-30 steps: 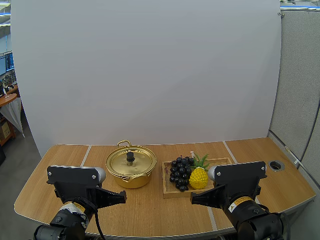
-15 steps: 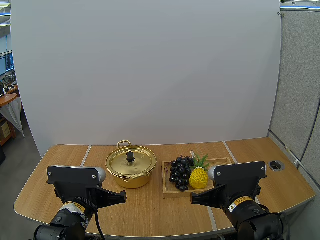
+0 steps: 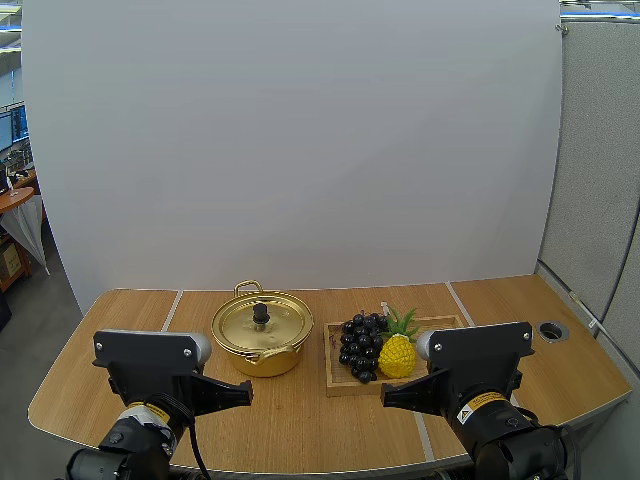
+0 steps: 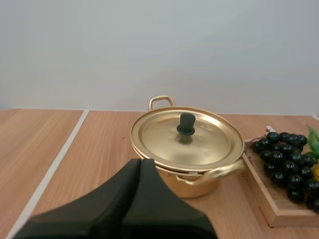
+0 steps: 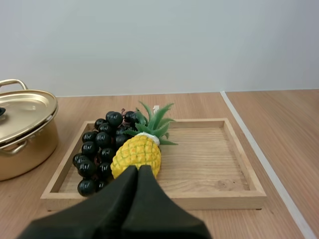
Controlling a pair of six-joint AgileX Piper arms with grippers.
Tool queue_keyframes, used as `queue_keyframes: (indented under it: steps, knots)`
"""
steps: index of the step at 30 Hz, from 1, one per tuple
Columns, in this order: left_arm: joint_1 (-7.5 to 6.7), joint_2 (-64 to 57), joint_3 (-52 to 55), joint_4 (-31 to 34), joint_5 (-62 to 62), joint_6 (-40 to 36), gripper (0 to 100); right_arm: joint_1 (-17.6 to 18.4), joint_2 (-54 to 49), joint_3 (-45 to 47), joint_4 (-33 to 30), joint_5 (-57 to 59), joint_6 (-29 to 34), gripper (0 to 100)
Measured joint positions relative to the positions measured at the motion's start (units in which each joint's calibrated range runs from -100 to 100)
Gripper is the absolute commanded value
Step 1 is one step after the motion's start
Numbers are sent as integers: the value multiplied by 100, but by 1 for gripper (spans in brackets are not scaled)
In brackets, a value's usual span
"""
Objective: Open the pot, put the pineapple inside, and close it
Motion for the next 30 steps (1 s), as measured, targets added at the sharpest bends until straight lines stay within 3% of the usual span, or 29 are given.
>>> queue_keyframes:
  steps: [6,18,30]
  knots:
    - [0,0,-1121,0,867,-20,0,0,-9,-1055,0,577,0,0]
    - [0,-17,-3026,231,1222,76,0,0,-30,-3536,0,3309,0,0]
    - [0,-17,-3138,267,1553,144,0,0,-30,-3856,0,3883,0,0]
